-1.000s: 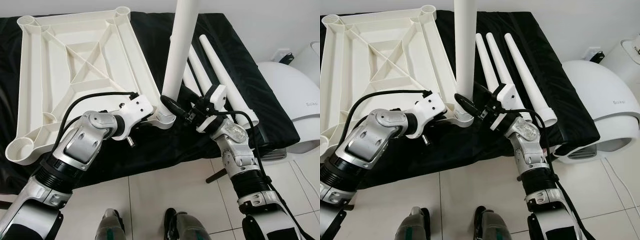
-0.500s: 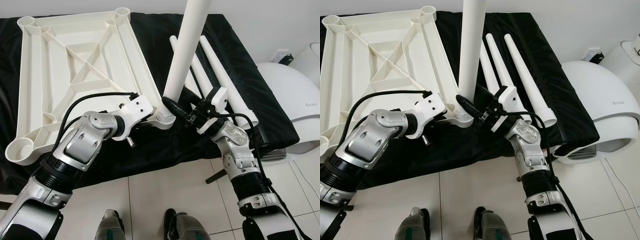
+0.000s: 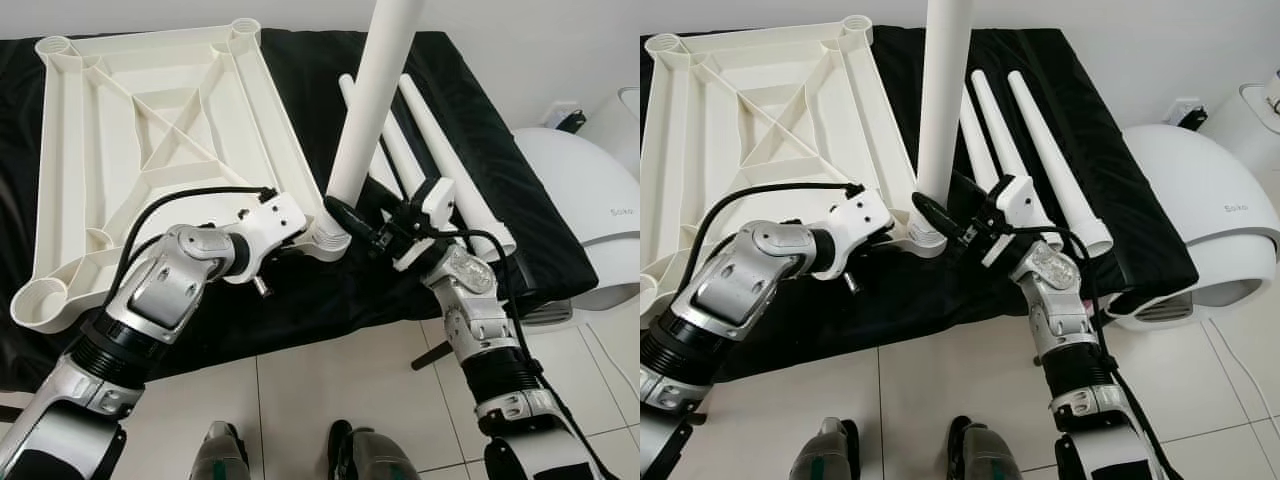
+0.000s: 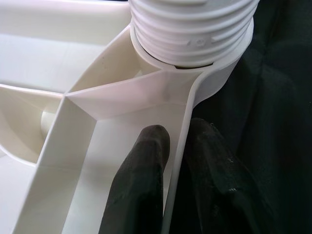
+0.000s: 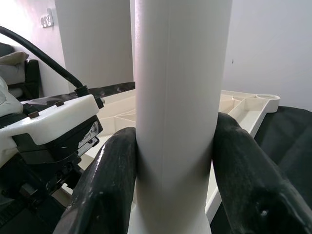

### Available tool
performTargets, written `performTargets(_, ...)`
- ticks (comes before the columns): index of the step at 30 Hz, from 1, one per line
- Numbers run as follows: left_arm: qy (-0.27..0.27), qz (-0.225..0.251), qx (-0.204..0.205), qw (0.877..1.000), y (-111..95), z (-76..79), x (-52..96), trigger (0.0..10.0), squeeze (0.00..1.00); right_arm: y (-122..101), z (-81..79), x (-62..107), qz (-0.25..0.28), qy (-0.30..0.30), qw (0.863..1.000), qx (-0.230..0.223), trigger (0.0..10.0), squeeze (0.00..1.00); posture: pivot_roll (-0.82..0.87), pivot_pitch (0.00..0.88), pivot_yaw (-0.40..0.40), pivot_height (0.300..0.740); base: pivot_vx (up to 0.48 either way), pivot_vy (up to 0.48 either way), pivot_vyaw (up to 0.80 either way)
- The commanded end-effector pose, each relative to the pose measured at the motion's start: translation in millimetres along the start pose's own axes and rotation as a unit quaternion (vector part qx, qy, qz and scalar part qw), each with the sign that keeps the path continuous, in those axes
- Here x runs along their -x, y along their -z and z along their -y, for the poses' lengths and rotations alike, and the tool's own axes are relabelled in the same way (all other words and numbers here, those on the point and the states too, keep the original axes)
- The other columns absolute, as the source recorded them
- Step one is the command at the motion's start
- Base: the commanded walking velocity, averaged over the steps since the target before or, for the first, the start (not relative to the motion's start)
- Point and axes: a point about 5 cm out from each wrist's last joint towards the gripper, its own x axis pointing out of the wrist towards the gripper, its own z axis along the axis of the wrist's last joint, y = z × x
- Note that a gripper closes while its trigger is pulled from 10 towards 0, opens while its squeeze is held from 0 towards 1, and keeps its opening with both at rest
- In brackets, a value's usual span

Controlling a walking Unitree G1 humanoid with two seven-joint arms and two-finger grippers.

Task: Building children table

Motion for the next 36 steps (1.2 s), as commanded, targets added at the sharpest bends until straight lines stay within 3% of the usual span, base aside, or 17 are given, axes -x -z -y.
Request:
performTargets(1, -0.002, 0.005, -0.004, 1.000, -2.2, 3.0, 0.5, 10.0, 0.00, 43.0, -9.1, 22.7, -0.108, 0.017, 0.993, -0.054, 10.0, 0.00, 0.10, 0.213, -0.060, 0.740, 0.000, 0.000, 0.00)
performTargets(22, -0.003, 0.006, -0.006, 1.000, -3.6, 1.8, 0.2, 10.0, 0.00, 40.7, -7.2, 22.8, -0.101, 0.039, 0.993, -0.040, 10.0, 0.00, 0.10, 0.211, -0.059, 0.740, 0.000, 0.000, 0.00)
performTargets(36, -0.004, 0.007, -0.005, 1.000, -3.8, 1.3, 0.1, 10.0, 0.00, 39.0, -14.5, 22.9, -0.093, 0.045, 0.994, -0.036, 10.0, 0.00, 0.10, 0.215, -0.059, 0.740, 0.000, 0.000, 0.00)
